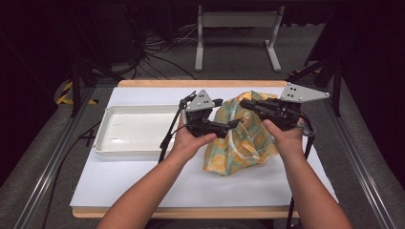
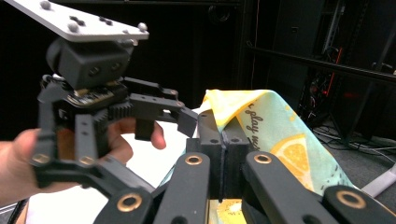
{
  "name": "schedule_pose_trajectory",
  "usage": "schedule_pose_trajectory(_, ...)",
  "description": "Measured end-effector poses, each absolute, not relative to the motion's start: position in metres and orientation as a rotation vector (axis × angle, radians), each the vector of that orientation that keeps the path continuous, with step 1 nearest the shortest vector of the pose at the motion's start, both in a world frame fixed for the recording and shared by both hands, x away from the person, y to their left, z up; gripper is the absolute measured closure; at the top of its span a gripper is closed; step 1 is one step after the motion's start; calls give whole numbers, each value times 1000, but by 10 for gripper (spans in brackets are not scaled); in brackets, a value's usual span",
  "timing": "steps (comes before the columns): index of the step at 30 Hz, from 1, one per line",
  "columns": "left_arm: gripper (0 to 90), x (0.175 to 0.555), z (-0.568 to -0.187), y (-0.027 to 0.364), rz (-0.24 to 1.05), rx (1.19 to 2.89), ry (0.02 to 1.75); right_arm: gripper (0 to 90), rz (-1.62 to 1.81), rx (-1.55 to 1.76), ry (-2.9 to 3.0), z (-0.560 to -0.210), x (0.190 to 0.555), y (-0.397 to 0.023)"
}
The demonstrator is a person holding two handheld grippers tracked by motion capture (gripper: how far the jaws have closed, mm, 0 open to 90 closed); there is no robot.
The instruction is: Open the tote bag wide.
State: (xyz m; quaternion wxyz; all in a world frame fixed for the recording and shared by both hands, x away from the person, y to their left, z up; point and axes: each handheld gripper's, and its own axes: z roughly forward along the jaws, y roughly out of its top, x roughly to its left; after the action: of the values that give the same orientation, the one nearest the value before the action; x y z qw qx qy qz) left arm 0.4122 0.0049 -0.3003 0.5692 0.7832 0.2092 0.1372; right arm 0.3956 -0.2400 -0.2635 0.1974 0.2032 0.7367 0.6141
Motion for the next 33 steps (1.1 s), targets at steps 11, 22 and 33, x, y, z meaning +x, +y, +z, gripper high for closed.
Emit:
schedule_pose_trajectory(11, 586, 419, -303, -1, 355, 1864, 525, 899, 1733, 552, 2067, -264, 395, -237)
schedule_pose_trajectory(22, 886, 417, -301, 2, 365, 1863, 508, 866, 1727, 551, 2066, -266, 392, -240)
schedule_pose_trajectory(33, 886, 424, -299, 7, 337, 1838, 539, 657, 1732, 587, 2024, -270, 368, -273)
